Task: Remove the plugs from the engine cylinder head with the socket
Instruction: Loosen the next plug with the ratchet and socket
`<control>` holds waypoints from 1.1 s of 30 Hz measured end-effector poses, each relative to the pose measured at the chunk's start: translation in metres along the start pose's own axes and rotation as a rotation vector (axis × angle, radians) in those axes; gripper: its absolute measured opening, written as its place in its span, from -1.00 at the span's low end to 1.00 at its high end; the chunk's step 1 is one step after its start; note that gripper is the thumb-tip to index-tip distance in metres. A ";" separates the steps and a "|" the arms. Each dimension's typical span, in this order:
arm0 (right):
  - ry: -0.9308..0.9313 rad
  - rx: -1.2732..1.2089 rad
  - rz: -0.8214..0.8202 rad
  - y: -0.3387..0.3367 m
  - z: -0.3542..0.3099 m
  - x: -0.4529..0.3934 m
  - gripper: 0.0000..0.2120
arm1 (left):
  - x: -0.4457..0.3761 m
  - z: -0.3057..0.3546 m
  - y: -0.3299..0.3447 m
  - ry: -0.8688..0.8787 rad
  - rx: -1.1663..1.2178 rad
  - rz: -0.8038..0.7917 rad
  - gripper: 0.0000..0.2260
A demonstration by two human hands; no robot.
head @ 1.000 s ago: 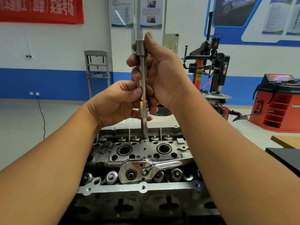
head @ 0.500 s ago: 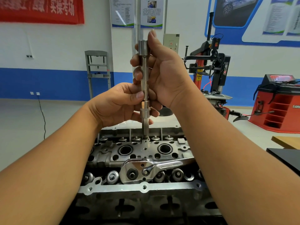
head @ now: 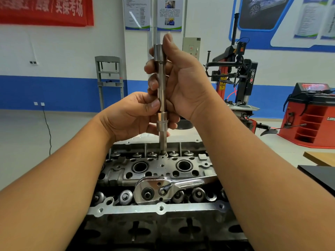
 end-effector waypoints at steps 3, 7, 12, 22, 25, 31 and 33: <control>-0.002 0.022 0.034 0.000 -0.001 0.001 -0.65 | -0.002 0.000 0.001 0.014 -0.068 0.057 -0.63; -0.033 0.066 0.060 0.000 0.000 0.000 -0.67 | -0.002 0.001 0.000 0.028 -0.071 0.100 -0.63; -0.014 0.038 0.040 0.000 0.001 -0.001 -0.61 | 0.002 -0.003 0.002 -0.061 0.032 -0.047 -0.56; -0.067 0.073 0.065 -0.001 0.002 -0.002 -0.74 | -0.003 0.000 0.003 -0.013 -0.093 0.056 -0.59; -0.070 0.078 0.051 -0.002 0.001 -0.002 -0.75 | -0.001 0.002 0.004 -0.024 -0.071 0.038 -0.54; -0.030 0.023 0.006 -0.001 0.002 -0.001 -0.69 | 0.001 0.002 0.004 -0.031 -0.020 -0.008 -0.57; -0.018 0.011 0.004 0.000 0.002 -0.001 -0.66 | 0.000 0.001 0.003 -0.020 -0.063 0.008 -0.62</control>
Point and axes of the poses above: each hand's wrist, its own x-axis away from the middle knuckle, its own y-axis out of the palm, z = x × y, the point moved 2 cm from there along -x, towards the middle knuckle, and after that the axes turned 3 degrees about -y, right-handed, at the moved point
